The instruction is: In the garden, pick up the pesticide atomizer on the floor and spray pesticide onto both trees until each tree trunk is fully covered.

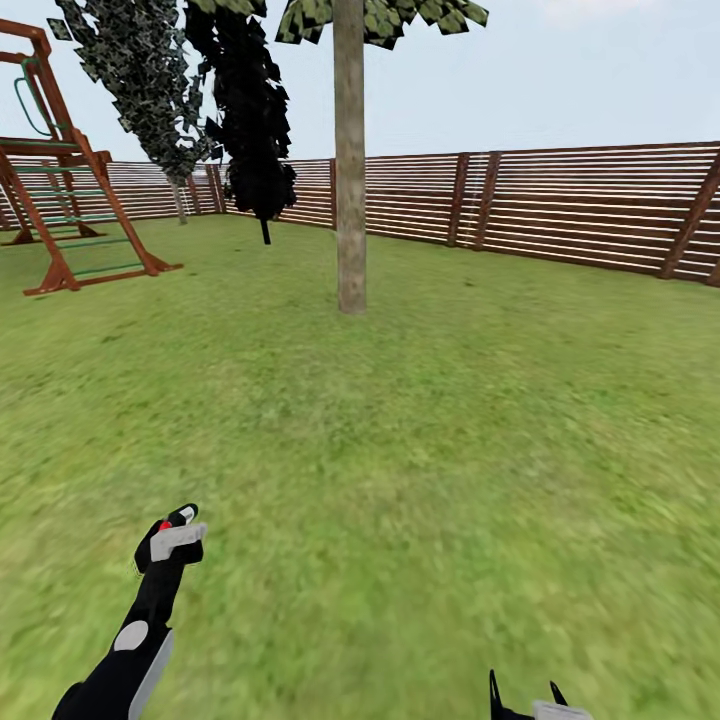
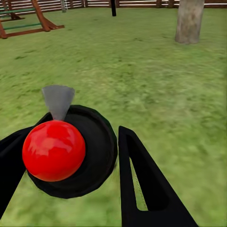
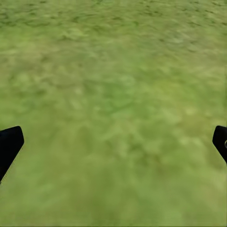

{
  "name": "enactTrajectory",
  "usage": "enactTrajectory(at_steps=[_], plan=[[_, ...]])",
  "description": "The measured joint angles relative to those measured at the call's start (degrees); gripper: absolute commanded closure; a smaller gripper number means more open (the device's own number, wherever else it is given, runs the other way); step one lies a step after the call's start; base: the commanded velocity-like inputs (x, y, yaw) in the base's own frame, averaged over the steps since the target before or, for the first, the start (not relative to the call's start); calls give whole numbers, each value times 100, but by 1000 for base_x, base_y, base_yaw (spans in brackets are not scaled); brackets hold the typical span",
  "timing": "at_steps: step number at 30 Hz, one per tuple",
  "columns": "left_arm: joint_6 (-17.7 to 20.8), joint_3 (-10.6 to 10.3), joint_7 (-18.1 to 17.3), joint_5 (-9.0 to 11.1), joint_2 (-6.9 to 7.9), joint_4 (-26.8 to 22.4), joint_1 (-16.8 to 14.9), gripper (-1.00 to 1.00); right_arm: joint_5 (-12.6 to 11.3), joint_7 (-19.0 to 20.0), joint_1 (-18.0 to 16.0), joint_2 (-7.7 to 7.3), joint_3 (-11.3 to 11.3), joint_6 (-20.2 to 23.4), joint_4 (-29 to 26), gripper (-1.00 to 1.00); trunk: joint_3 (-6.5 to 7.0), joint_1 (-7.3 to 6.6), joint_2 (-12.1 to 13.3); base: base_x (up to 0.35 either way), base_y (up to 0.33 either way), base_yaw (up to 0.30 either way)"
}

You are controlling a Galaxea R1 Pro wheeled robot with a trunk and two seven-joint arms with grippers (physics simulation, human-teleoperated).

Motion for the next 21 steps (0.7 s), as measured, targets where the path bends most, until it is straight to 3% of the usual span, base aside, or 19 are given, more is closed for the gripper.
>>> enactTrajectory(at_steps=[21], plan=[[0, -4, 0, -9, -4, 0, 0, 100, -1, -2, 0, 0, 0, 0, 0, -100, 0, 0, 0, 342, 0, 0]])
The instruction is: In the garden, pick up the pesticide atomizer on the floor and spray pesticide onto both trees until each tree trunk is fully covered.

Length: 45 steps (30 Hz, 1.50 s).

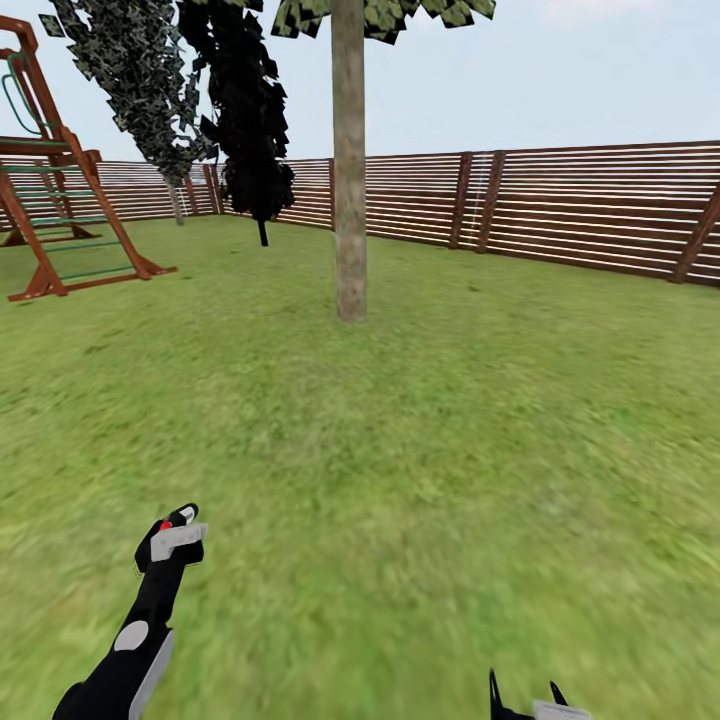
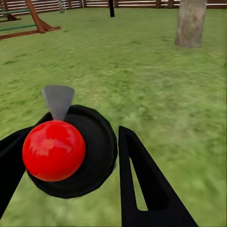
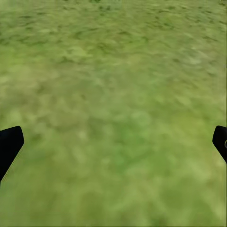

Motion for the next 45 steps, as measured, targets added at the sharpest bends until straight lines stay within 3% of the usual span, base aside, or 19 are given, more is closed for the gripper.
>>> enactTrajectory(at_steps=[45], plan=[[0, 0, 0, 0, 0, 0, 0, 100, 6, 2, 0, 0, 0, 0, 6, -100, 0, 0, 0, 342, 0, 0]])
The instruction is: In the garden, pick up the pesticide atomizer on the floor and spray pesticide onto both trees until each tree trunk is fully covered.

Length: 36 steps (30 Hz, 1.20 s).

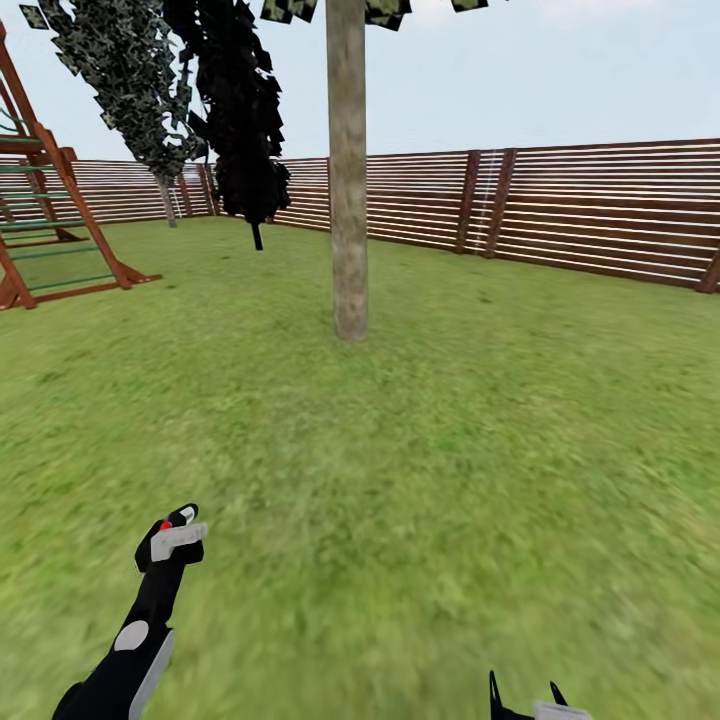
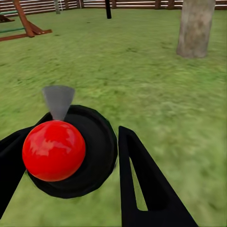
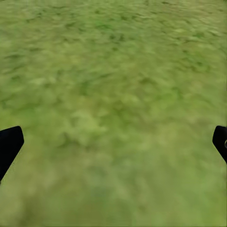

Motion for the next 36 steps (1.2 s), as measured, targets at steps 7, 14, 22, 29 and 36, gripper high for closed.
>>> enactTrajectory(at_steps=[7, 14, 22, 29, 36], plan=[[0, 0, 0, 0, 0, 0, 0, 100, 0, 0, 0, 0, 0, 0, -3, -100, 0, 0, 0, 342, 0, 0], [0, 0, 0, 0, 0, 0, 0, 100, 0, -1, 0, 0, 0, -4, -1, -100, 0, 0, 0, 342, 0, 0], [0, 0, 0, 0, 0, 0, 0, 100, 0, 0, 0, 0, 0, -9, 2, -100, 0, 0, 0, 342, 0, 0], [0, 0, 0, 0, 0, 0, 0, 100, 0, 0, 0, 0, 0, -9, 3, -100, 0, 0, 0, 342, 0, 0], [0, 0, 0, 0, 0, 0, 0, 100, 0, 0, 0, 0, 0, -9, 3, -100, 0, 0, 0, 342, 0, 0]])
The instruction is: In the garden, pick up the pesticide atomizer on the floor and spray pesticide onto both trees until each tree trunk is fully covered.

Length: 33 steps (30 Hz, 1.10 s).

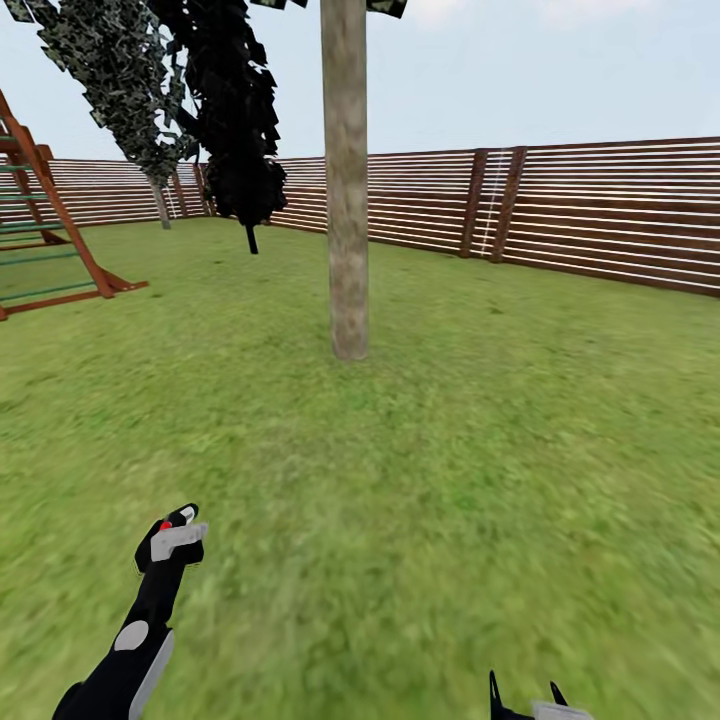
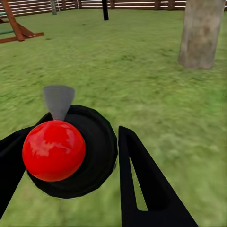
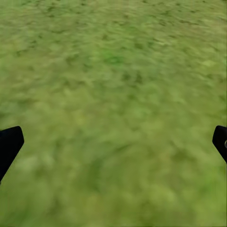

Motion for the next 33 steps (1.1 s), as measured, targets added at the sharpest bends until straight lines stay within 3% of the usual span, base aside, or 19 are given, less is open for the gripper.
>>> enactTrajectory(at_steps=[33], plan=[[9, 0, 0, 0, 0, -105, 61, 100, 0, 0, 0, 0, 0, 0, 0, -100, 0, 0, 0, 342, 0, 0]])
